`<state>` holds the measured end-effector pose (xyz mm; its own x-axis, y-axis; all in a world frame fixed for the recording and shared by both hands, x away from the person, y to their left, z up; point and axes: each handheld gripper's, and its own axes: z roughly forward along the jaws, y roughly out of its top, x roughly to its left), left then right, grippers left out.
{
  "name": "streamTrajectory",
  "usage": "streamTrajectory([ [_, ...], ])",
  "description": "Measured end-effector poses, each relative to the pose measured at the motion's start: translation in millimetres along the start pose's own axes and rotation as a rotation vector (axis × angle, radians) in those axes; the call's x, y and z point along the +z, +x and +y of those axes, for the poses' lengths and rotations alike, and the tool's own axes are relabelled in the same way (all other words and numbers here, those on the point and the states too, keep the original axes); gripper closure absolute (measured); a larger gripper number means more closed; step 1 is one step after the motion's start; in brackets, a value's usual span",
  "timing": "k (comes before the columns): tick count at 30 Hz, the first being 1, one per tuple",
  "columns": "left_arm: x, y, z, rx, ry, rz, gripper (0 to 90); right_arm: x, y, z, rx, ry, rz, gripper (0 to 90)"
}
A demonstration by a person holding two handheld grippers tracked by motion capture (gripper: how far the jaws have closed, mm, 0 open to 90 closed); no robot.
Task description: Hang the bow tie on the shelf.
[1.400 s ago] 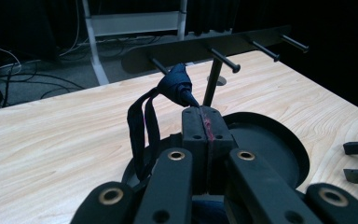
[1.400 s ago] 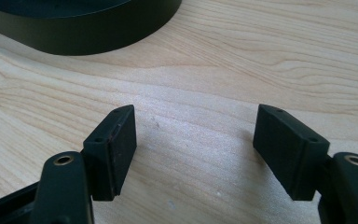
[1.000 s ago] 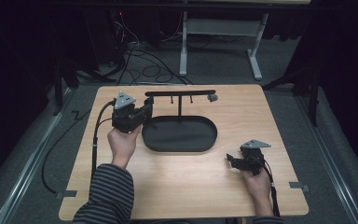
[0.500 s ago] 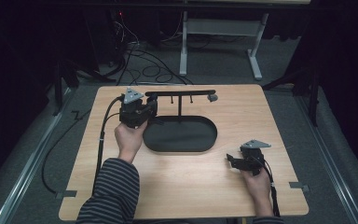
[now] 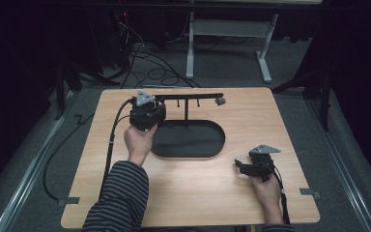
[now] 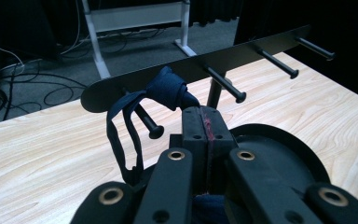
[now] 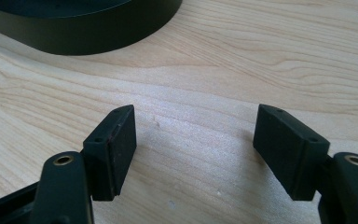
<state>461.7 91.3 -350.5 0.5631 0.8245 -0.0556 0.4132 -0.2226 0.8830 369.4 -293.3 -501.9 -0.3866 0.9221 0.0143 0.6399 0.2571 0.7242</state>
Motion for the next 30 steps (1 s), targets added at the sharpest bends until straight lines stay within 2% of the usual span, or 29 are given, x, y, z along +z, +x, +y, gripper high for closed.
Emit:
streamTrajectory([
  [9,9.4,-0.2,-2.6,0.012,0.021,0.024,89.7,0.0,0.0,0.0,0.000,0.000,0.001,31.3],
  [16,13.7,-0.9,-5.9,0.012,0.035,0.026,89.5,0.0,0.0,0.0,0.000,0.000,0.001,31.3],
  [19,13.5,-0.2,-7.9,0.000,0.033,0.023,88.5,-0.1,0.0,0.0,0.000,0.000,0.002,31.3],
  [30,4.3,-0.8,-8.5,0.011,0.023,0.013,80.4,0.0,0.1,0.0,-0.001,0.000,0.001,31.3],
])
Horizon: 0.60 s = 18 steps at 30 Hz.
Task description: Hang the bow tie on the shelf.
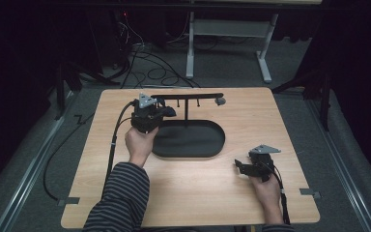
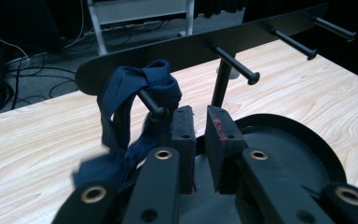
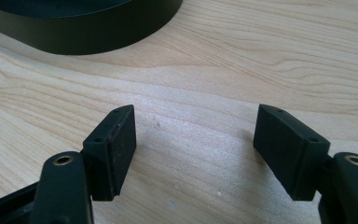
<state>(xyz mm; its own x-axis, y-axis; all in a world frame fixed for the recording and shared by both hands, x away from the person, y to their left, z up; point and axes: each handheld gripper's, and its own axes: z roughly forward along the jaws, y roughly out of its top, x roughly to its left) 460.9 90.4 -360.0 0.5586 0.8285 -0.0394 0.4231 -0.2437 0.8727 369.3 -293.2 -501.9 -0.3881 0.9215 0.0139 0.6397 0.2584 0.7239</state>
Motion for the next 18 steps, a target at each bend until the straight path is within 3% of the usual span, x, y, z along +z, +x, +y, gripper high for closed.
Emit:
streamTrajectory([
  [4,-3.6,-0.4,-0.8,-0.002,-0.001,-0.012,73.2,0.1,0.1,0.0,0.000,-0.001,-0.001,31.3],
  [18,-22.5,2.8,-7.5,-0.007,-0.016,-0.018,65.9,0.2,0.4,0.0,-0.001,0.000,-0.003,31.3],
])
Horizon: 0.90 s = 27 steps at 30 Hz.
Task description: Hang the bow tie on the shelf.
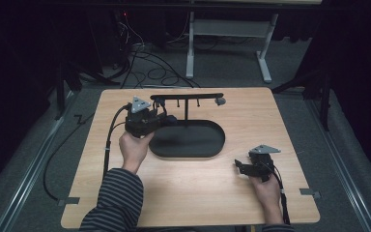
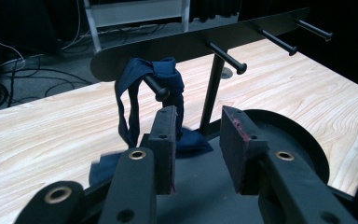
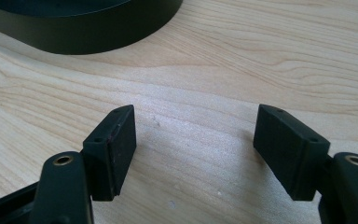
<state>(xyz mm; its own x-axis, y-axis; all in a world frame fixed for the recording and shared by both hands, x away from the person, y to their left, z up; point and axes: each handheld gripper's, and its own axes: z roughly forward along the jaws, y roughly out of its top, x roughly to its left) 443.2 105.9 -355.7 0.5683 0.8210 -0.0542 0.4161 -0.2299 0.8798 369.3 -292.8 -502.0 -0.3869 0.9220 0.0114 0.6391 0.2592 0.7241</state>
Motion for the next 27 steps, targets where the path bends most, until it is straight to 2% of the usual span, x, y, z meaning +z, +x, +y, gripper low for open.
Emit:
streamTrajectory([
  [11,-9.1,-1.0,-1.0,0.024,0.010,0.010,64.3,0.0,0.0,0.0,-0.001,0.000,0.000,31.3],
  [27,-22.3,6.3,-9.6,0.007,0.005,0.023,60.0,0.0,0.1,0.0,0.000,0.000,0.000,31.3],
])
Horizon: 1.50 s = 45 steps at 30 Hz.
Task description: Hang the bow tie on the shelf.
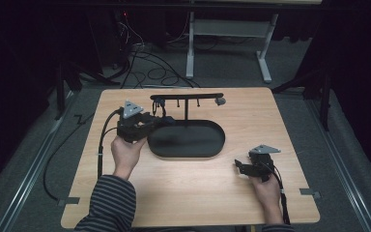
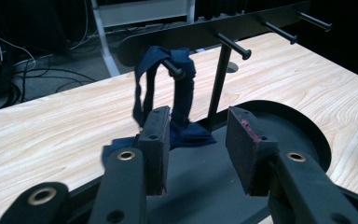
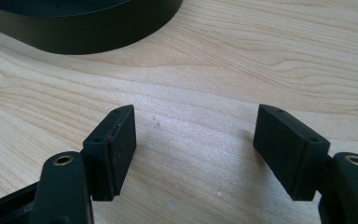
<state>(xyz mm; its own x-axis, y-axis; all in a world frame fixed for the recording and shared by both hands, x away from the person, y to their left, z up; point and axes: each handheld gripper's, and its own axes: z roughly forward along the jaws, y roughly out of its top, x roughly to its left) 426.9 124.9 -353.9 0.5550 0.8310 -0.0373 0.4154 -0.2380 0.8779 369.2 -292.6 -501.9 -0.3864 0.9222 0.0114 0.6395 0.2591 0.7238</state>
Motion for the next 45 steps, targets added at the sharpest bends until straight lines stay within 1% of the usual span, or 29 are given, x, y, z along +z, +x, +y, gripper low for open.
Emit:
streamTrajectory([
  [7,-5.7,0.4,-2.7,0.005,-0.003,0.005,59.3,0.0,-0.1,0.0,0.000,0.000,0.000,31.3],
  [13,-10.6,4.4,-7.1,-0.006,-0.002,0.017,58.6,0.0,0.0,0.0,0.000,0.000,0.000,31.3],
  [22,-18.1,9.0,-12.6,-0.012,0.000,0.031,57.1,0.0,-0.2,0.0,0.001,-0.001,0.001,31.3],
  [34,-25.8,14.8,-23.1,-0.039,-0.001,0.043,55.9,0.0,-0.4,0.0,0.001,-0.001,0.002,31.3],
  [45,-32.6,18.4,-31.9,-0.054,0.000,0.052,55.7,0.0,-0.1,0.0,0.000,0.000,0.001,31.3],
])
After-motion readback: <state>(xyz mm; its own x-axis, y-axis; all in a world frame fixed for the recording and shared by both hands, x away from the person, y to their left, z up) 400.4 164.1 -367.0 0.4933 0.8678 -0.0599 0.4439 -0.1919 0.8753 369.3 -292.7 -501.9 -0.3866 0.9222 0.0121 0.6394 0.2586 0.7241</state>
